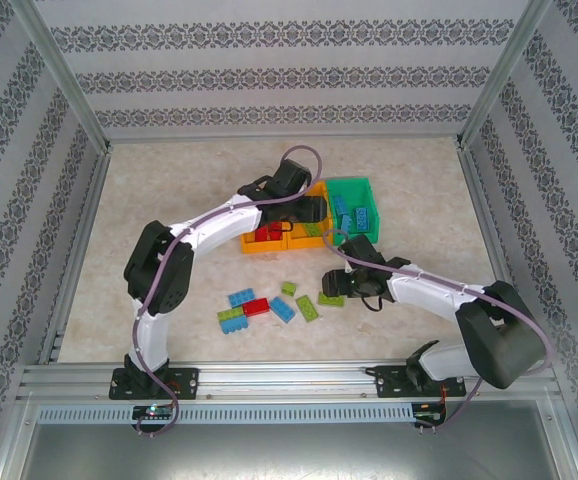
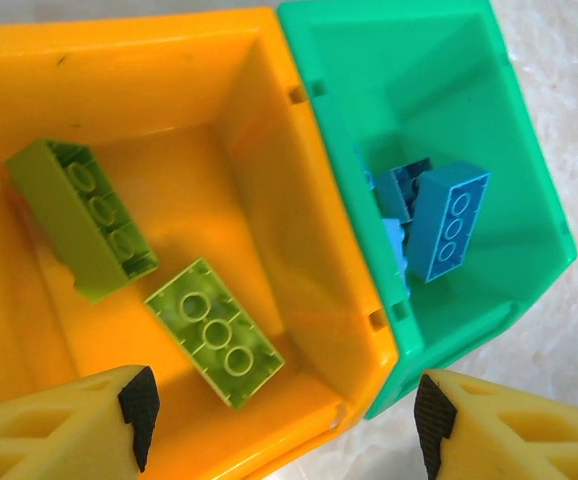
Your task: Sort the legos into containers by color
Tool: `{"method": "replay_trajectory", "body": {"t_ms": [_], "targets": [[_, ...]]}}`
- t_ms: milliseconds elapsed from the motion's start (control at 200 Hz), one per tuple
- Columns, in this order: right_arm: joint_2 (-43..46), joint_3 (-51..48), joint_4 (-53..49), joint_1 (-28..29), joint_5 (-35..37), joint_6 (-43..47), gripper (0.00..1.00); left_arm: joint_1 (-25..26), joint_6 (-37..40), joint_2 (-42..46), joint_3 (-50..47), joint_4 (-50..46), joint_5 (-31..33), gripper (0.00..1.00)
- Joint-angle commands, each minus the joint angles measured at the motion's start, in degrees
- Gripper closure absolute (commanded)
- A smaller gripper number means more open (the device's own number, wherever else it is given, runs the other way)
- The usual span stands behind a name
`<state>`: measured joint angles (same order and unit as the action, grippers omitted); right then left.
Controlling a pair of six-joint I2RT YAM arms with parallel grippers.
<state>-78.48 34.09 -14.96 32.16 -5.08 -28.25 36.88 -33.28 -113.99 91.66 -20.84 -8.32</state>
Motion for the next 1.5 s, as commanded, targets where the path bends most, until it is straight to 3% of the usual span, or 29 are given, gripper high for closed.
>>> {"method": "replay_trajectory", "body": {"t_ms": [0,729,984,1259,1494], "targets": [[-1.19,1.76,-0.69,0.97,1.93,0.0,0.34,-0.84,-0.82,4.46,-2.02,3.61,1.1,0.29],[-1.85,4.16,-0.72,1.15,5.07,-0.98,0.63,-2.69,-2.14,10.34,-11.0,5.27,2.4,0.29],[-1.91,6.0,-2.77,1.06,5.29,-0.41,0.65,-3.46,-2.49,13.14,-13.97,5.39,3.35,0.3],[-0.39,15.56,-3.54,-0.18,4.3,1.13,0.65,-4.1,-2.14,18.63,-20.58,4.48,5.41,0.3],[-12.05,29.9,-3.7,-3.73,1.83,4.47,0.65,-2.06,0.93,20.39,-24.98,0.98,4.17,0.3]]}}
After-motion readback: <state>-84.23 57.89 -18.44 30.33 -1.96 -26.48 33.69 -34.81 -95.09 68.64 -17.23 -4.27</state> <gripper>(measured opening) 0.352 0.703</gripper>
